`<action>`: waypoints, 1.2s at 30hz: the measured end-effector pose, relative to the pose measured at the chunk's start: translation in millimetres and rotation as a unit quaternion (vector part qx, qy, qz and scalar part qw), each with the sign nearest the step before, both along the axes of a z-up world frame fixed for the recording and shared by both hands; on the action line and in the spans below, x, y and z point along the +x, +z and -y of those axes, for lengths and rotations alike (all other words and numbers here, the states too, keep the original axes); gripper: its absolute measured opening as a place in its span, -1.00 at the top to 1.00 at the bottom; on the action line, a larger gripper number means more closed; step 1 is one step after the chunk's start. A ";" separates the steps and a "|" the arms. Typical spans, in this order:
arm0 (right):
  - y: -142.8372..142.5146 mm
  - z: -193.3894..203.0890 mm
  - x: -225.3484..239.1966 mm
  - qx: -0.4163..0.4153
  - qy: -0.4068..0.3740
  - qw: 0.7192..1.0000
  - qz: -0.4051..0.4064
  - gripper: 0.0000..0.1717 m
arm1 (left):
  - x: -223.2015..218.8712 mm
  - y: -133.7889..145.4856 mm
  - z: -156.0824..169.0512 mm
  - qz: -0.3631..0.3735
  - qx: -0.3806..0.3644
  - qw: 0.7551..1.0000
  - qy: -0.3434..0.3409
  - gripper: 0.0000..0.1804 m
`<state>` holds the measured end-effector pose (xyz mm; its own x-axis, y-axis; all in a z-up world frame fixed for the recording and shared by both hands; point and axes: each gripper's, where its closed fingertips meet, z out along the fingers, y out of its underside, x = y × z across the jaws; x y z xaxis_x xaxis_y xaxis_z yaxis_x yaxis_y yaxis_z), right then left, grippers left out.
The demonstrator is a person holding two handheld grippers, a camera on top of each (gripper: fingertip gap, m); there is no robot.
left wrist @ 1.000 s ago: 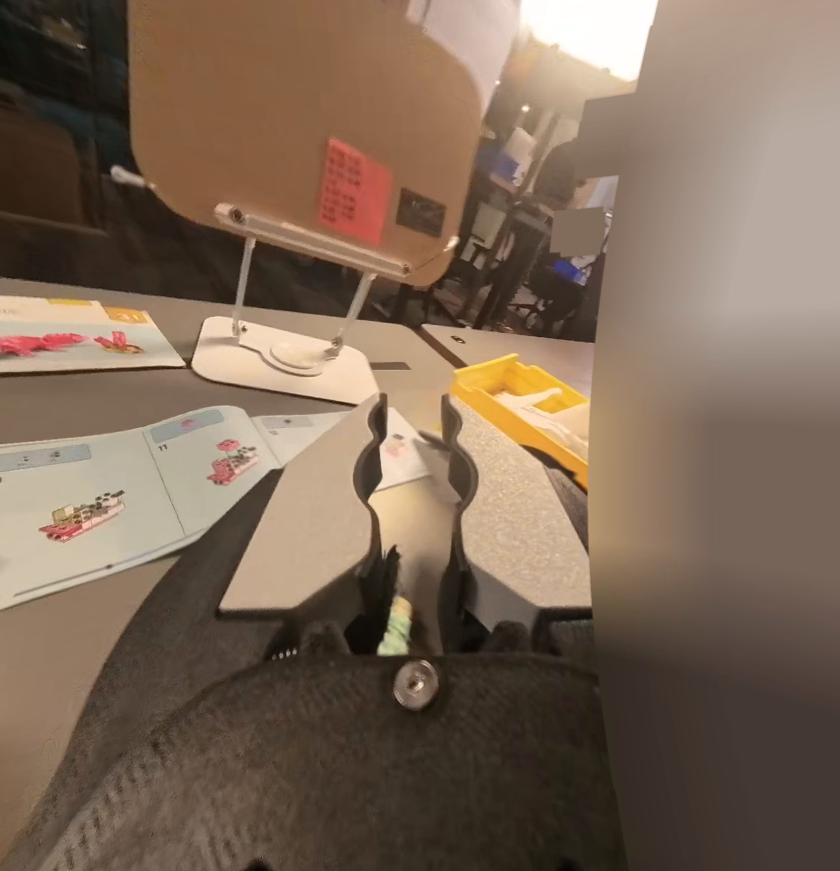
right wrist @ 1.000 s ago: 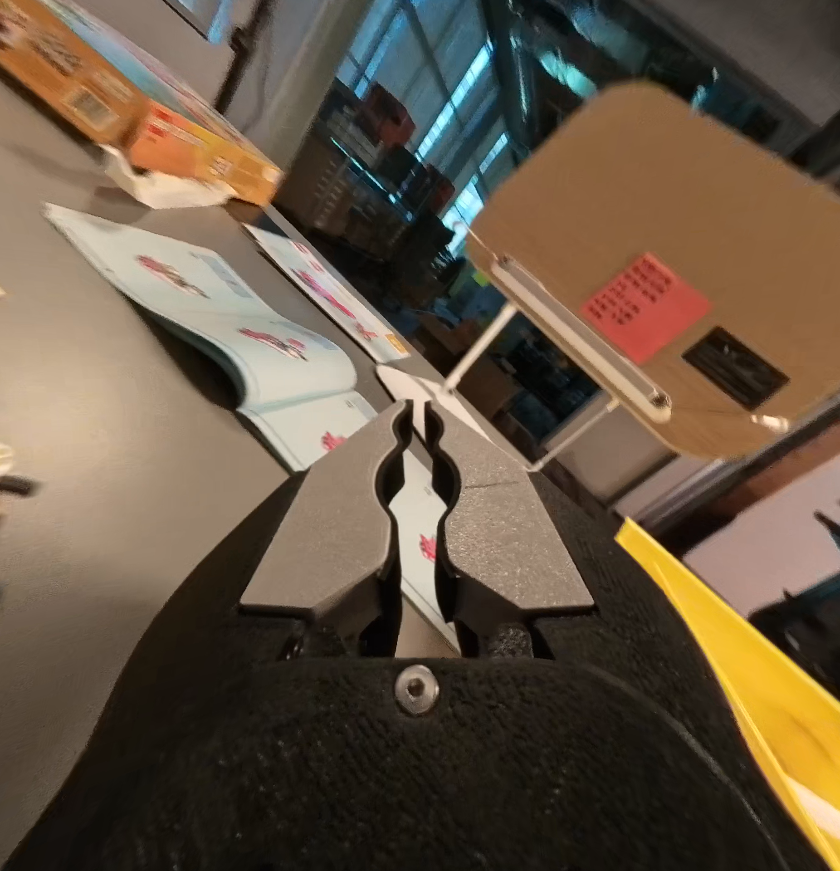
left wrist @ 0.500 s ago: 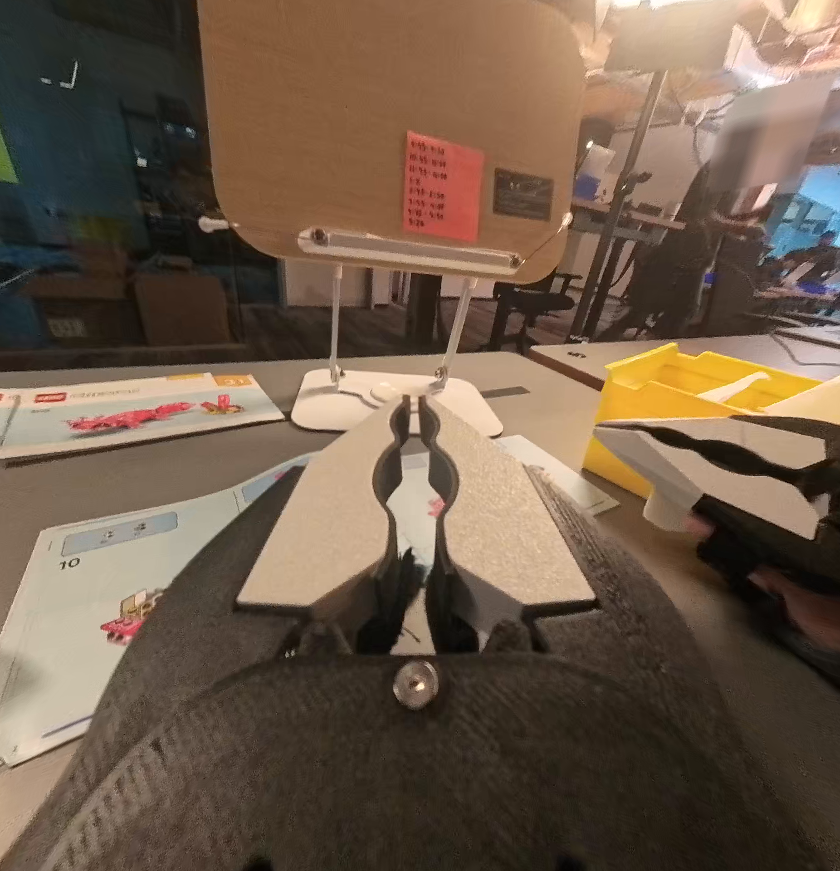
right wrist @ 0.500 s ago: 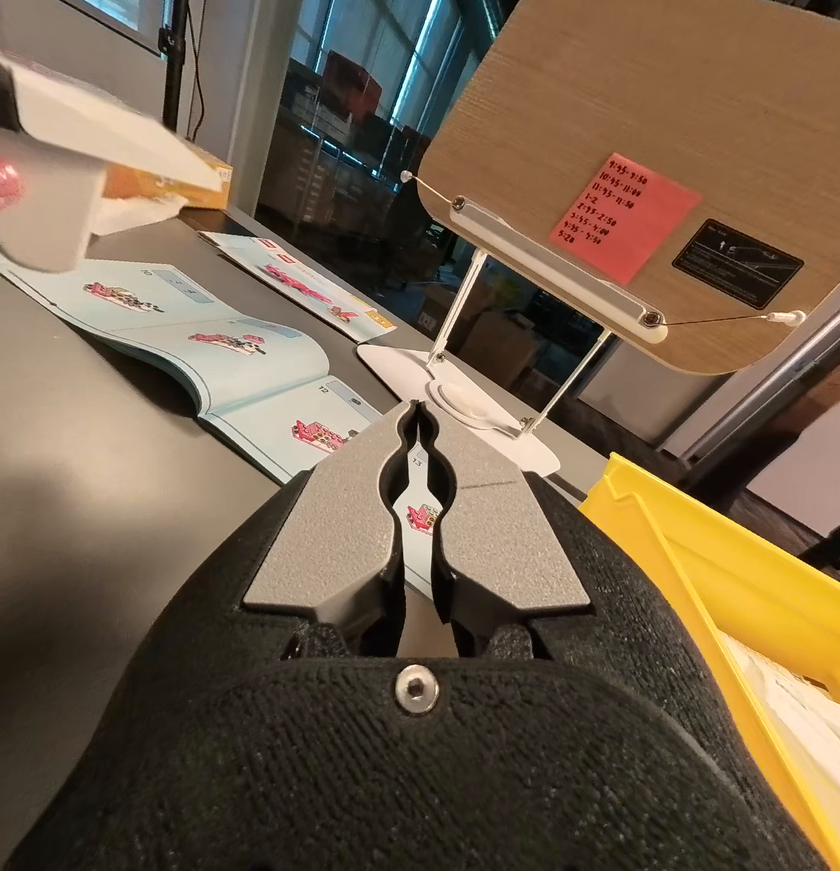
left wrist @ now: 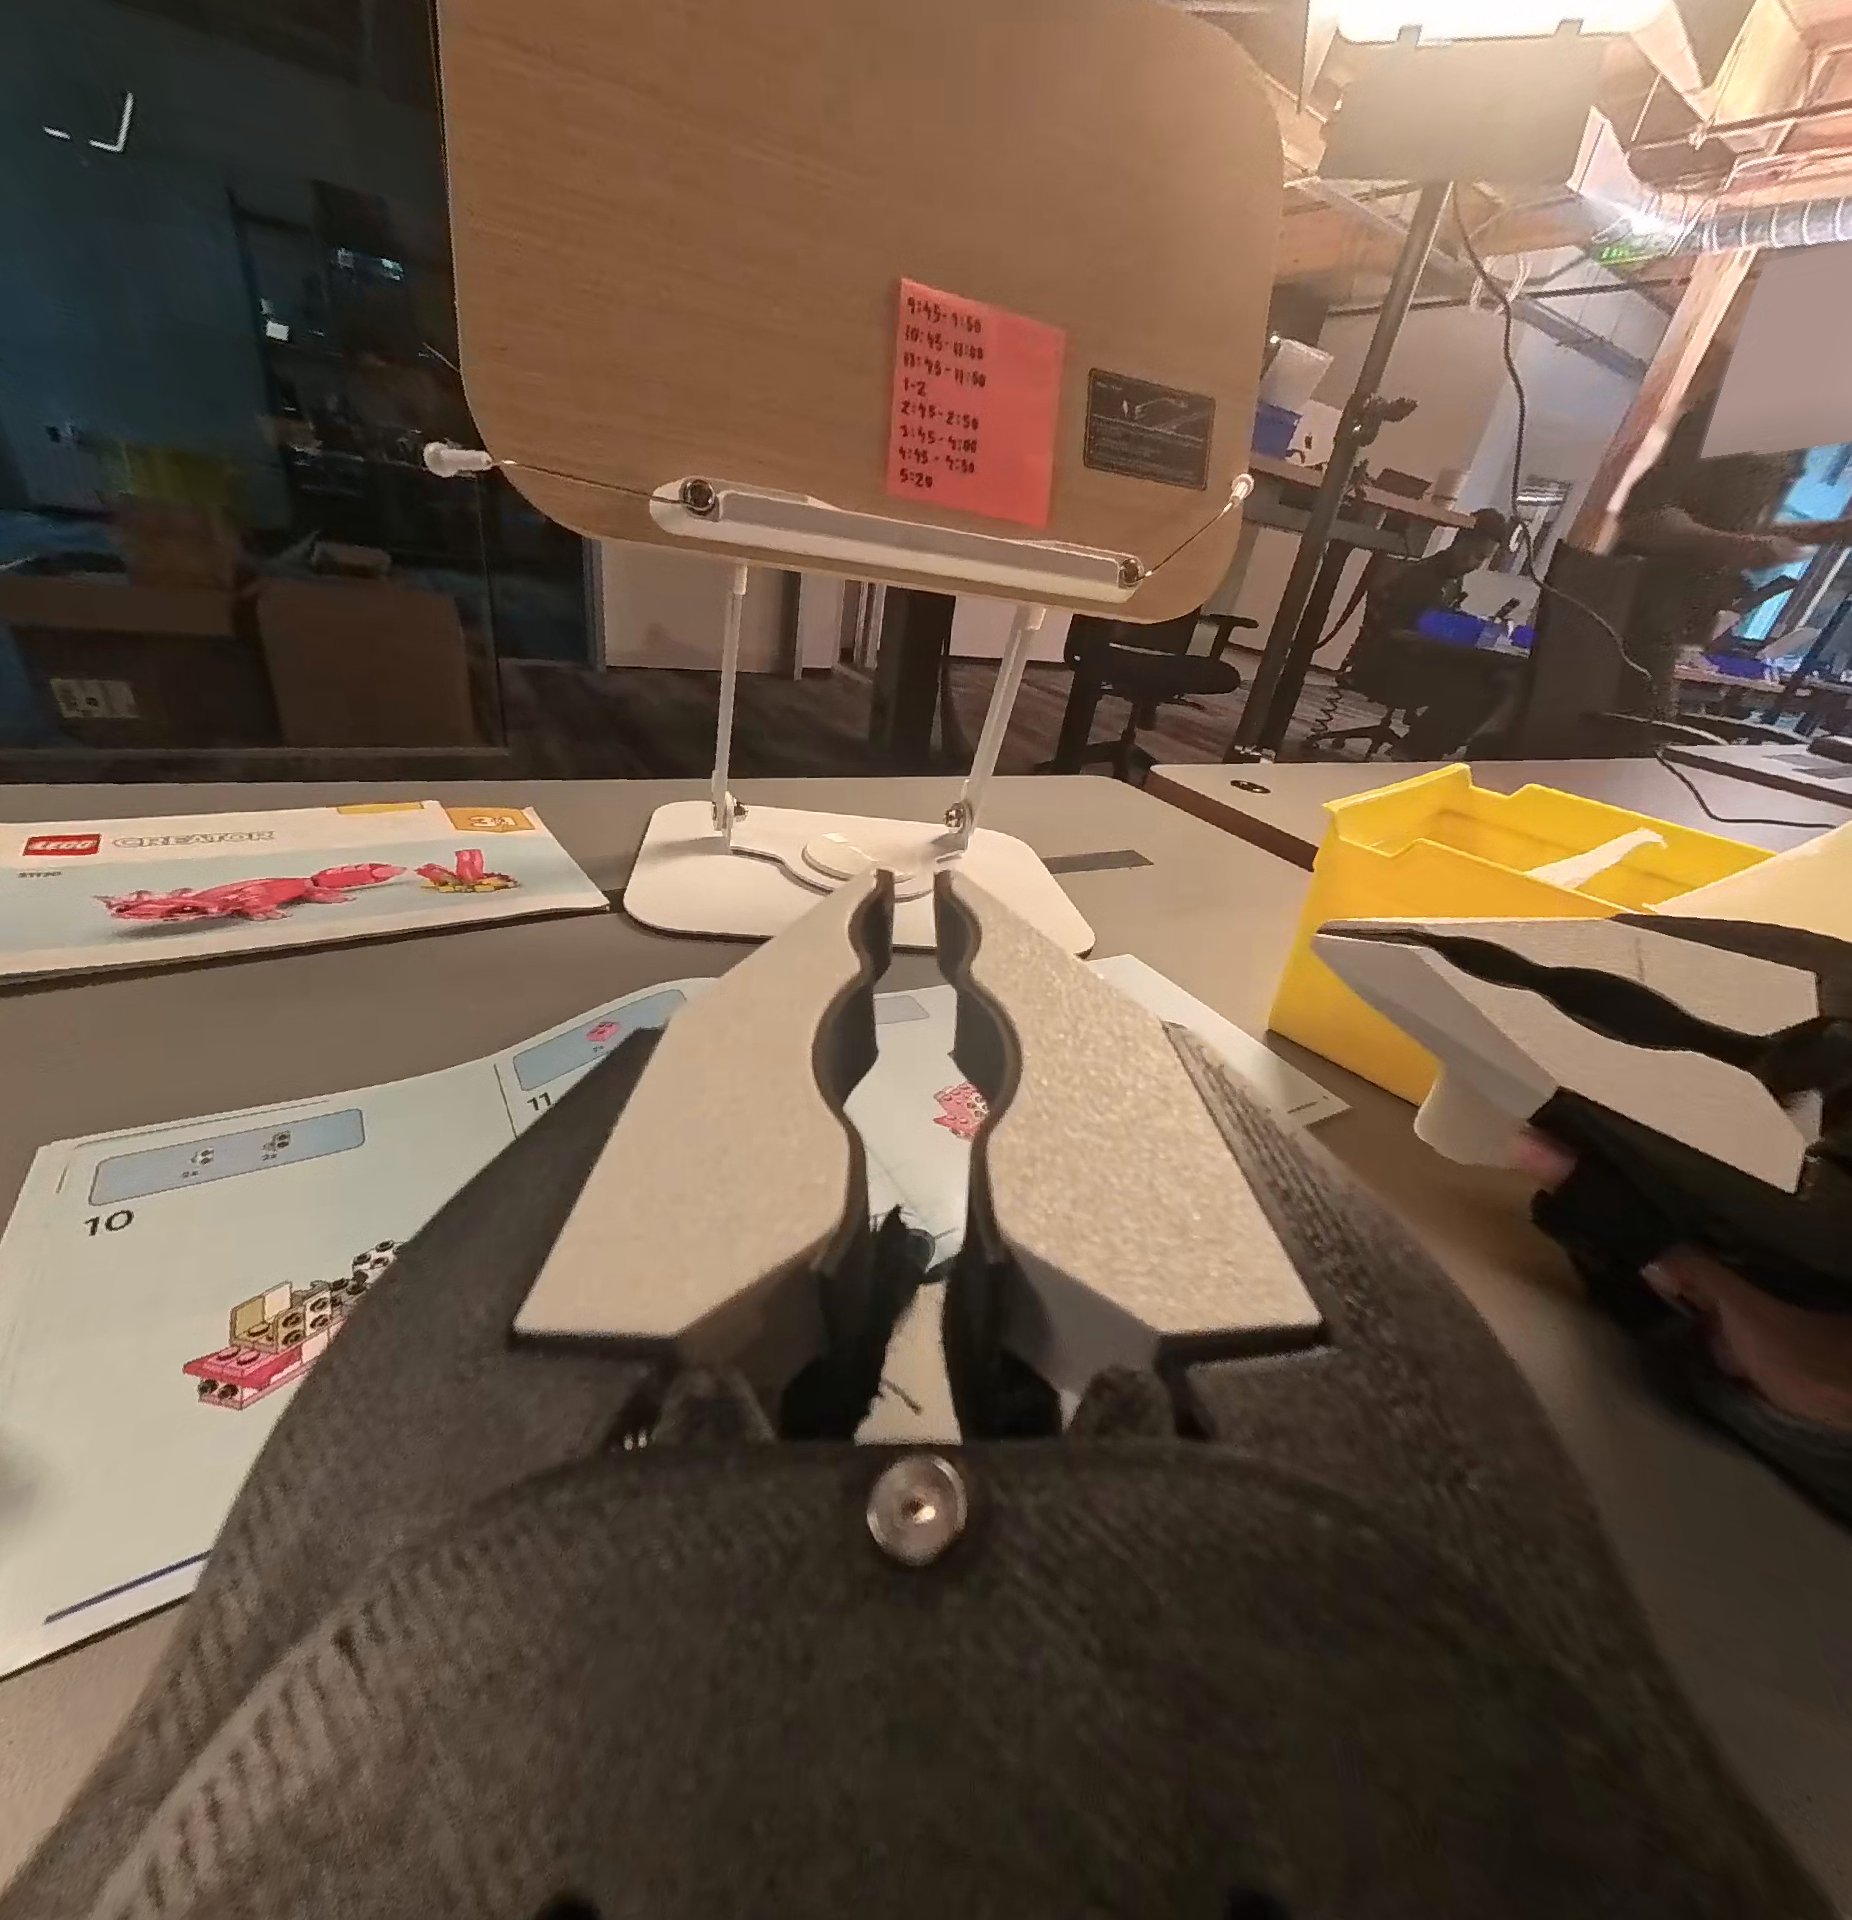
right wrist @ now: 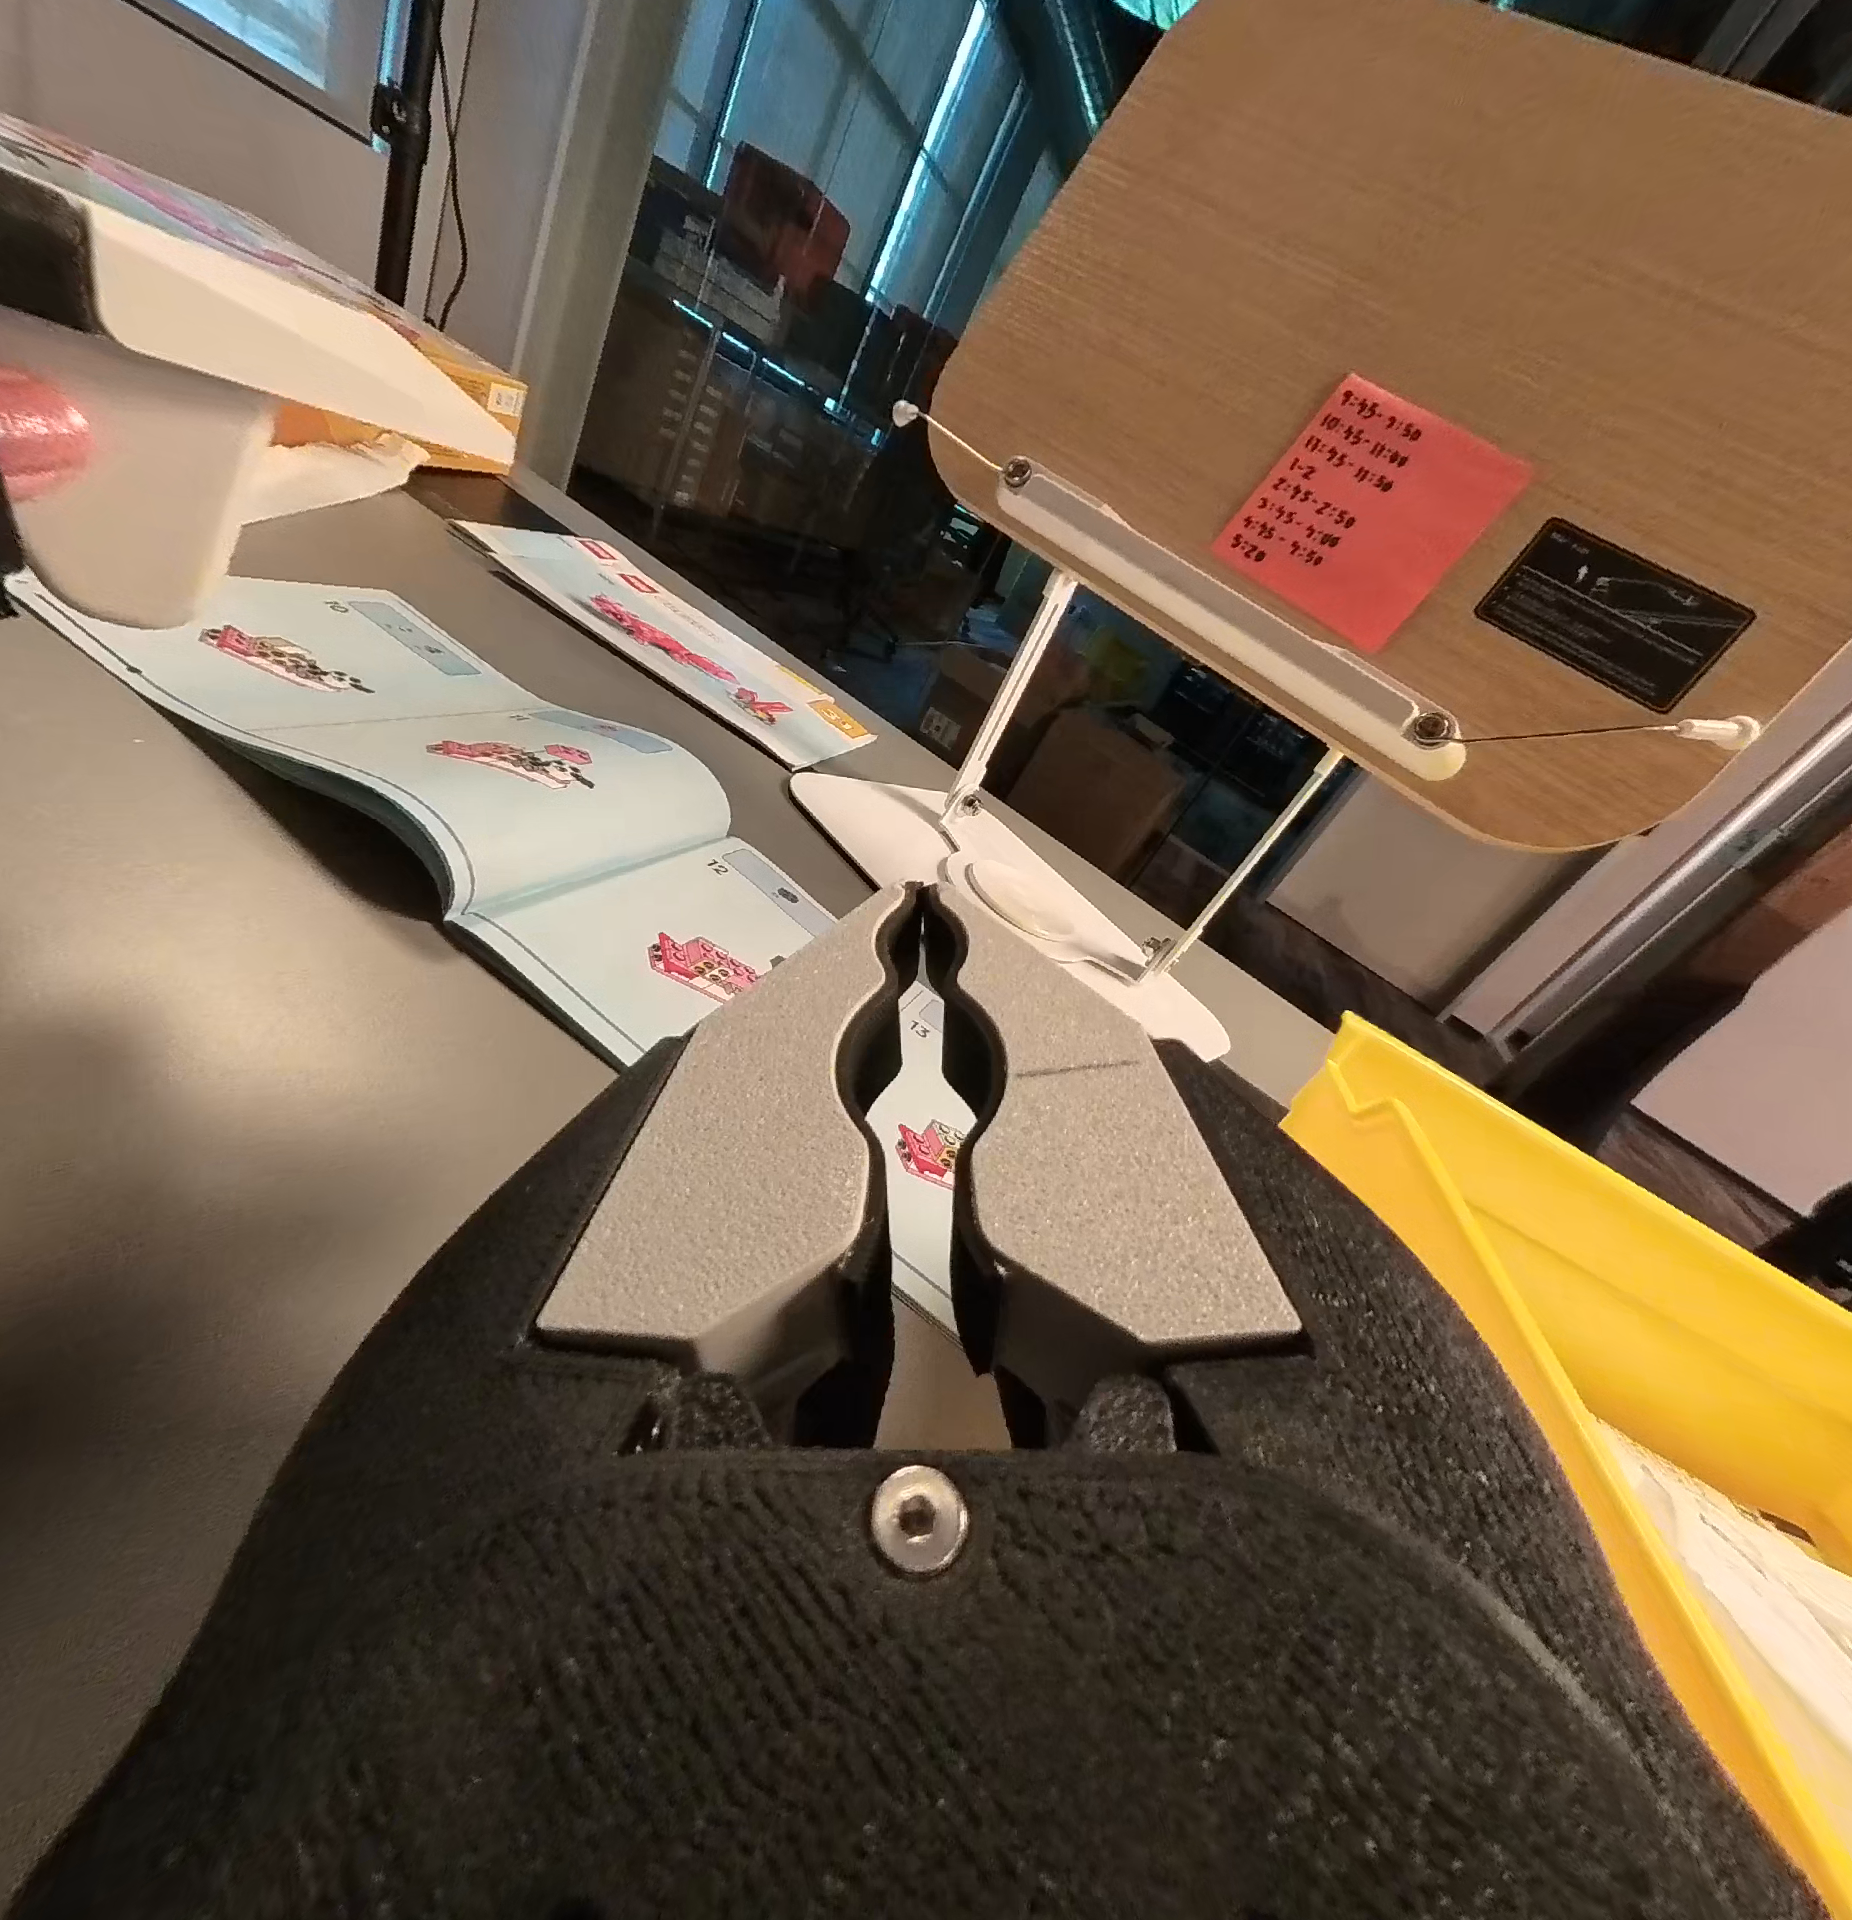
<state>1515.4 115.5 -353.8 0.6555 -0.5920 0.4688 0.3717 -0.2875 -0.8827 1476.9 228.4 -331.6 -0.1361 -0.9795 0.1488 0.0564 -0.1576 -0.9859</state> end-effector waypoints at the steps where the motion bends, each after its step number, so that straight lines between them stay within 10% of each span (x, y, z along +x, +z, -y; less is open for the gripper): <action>1: -0.2 -0.3 -0.2 -0.001 0.000 1.000 0.001 1.00 | 0.1 -0.2 0.0 0.000 0.001 1.000 0.001 0.93; 14: -5.5 -10.9 -0.6 -0.041 0.007 0.998 0.039 1.00 | -17.0 51.4 18.2 0.055 0.029 0.998 -0.019 0.83; 21: -7.0 -7.4 1.9 -0.061 -0.020 0.996 0.061 1.00 | -132.8 137.8 27.6 0.095 0.016 0.992 -0.079 0.75; 25: -7.8 -6.2 1.8 -0.076 -0.038 0.993 0.077 1.00 | -205.5 144.4 -26.2 0.015 0.067 0.997 -0.042 0.71; 30: -9.2 -6.3 0.3 -0.097 -0.053 0.989 0.096 1.00 | -276.5 83.8 -140.6 -0.228 0.091 0.969 0.043 0.72; 36: -13.9 -4.9 6.6 -0.120 -0.078 0.984 0.101 1.00 | -335.2 -61.4 -154.2 -0.548 0.138 0.815 -0.129 0.75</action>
<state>1522.1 120.4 -367.8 0.4443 -0.5335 0.7197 0.4683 -0.5466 -0.6942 1141.6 382.6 -393.0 -0.2765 -0.9561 0.0973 -0.8815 0.2120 -0.4219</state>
